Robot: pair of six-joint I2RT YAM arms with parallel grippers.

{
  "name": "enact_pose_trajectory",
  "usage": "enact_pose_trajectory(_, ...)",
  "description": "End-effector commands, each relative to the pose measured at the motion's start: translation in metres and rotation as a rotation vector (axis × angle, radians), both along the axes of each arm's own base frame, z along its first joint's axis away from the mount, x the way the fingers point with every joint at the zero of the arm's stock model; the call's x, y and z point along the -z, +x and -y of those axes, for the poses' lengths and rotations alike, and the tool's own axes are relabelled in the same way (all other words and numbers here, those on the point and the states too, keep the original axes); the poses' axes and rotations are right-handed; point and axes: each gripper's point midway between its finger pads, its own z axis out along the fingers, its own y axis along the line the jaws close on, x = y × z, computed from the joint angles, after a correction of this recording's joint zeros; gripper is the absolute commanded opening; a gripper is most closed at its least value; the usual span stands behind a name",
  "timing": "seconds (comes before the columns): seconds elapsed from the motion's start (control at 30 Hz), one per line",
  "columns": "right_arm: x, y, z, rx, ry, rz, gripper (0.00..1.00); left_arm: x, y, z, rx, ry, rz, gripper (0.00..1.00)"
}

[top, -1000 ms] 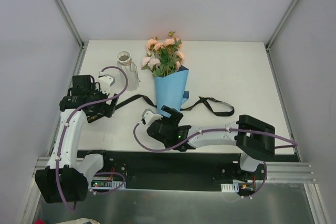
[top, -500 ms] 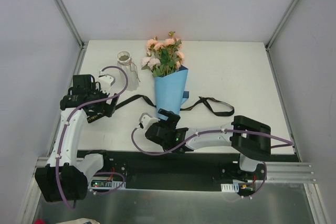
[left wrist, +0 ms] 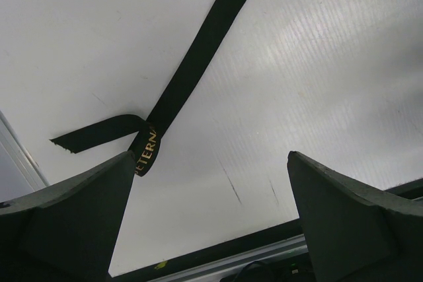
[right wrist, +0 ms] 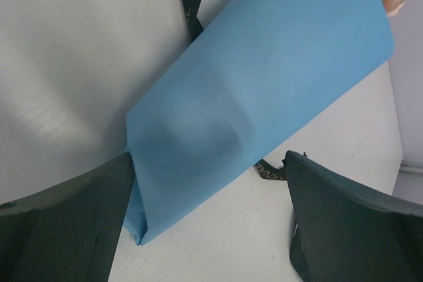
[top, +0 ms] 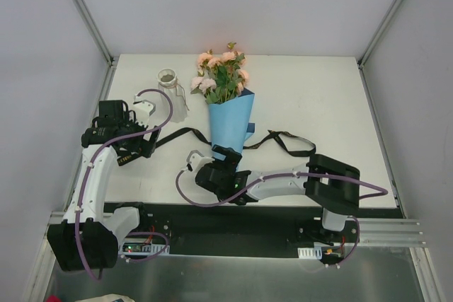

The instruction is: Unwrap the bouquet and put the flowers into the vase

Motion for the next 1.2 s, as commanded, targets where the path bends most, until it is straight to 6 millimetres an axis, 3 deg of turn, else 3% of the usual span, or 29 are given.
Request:
enact_pose_trajectory(0.0, -0.011, 0.015, -0.005, 0.032, 0.009, 0.05, 0.98, -0.01, 0.007, -0.003, 0.004, 0.009, 0.032, 0.99)
enact_pose_trajectory(0.27, -0.009, 0.022, -0.003, 0.034, -0.025, 0.083, 0.97, -0.009, 0.006, -0.004, 0.002, 0.017, 0.032, 0.99)
enact_pose_trajectory(0.4, -0.034, 0.024, -0.002, 0.078, 0.04, 0.185, 0.93, -0.011, 0.006, -0.004, 0.001, 0.014, 0.038, 0.99)
enact_pose_trajectory(0.53, -0.076, 0.024, 0.005, 0.145, 0.126, 0.32, 0.93, -0.015, 0.007, -0.002, 0.004, 0.01, 0.048, 0.99)
enact_pose_trajectory(0.67, -0.107, 0.025, 0.024, 0.254, 0.229, 0.396, 0.92, -0.019, 0.008, -0.003, 0.002, 0.012, 0.062, 0.99)
enact_pose_trajectory(0.93, -0.136, 0.011, 0.063, 0.363, 0.338, 0.439, 0.94, -0.024, 0.008, -0.003, 0.007, 0.014, 0.08, 0.99)
enact_pose_trajectory(1.17, -0.132, -0.004, 0.11, 0.483, 0.389, 0.45, 0.96, -0.031, 0.01, -0.002, 0.012, 0.013, 0.087, 0.99)
